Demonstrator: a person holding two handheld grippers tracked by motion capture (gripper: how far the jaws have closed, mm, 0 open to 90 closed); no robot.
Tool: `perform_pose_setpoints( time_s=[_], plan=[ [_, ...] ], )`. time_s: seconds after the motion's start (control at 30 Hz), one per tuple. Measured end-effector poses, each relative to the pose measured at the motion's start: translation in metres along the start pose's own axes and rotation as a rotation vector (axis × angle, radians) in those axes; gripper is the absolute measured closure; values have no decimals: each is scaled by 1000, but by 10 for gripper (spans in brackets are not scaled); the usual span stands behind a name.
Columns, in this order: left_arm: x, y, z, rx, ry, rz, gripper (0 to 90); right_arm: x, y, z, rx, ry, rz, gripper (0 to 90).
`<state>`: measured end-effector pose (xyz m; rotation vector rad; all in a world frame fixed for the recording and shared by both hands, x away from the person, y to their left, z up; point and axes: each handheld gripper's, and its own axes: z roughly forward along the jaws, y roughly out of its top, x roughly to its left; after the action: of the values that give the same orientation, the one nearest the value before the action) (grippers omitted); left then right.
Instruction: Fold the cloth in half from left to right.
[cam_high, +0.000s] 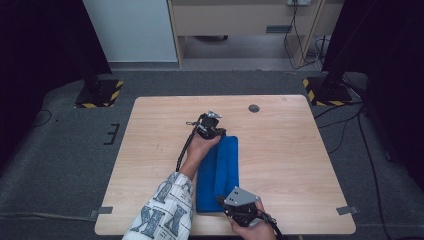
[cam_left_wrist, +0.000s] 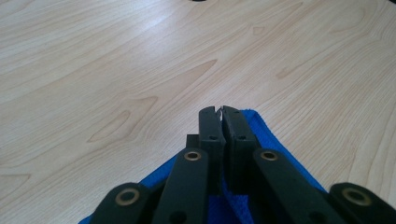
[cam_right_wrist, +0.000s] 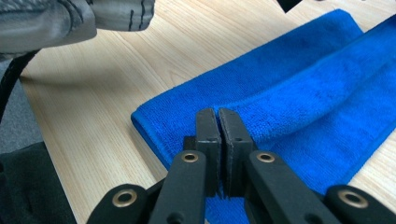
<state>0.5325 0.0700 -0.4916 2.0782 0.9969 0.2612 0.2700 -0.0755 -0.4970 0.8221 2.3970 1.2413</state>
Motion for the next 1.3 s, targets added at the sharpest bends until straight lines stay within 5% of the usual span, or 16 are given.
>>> perform_pose_setpoints(
  time_s=[0.97, 1.3],
  plan=[
    [-12, 1, 21, 36, -11, 11, 867, -7, -12, -6, 36, 5, 29, 873],
    [-14, 1, 23, 6, -17, 10, 654, -18, -15, -8, 53, -19, 72, 744]
  ],
)
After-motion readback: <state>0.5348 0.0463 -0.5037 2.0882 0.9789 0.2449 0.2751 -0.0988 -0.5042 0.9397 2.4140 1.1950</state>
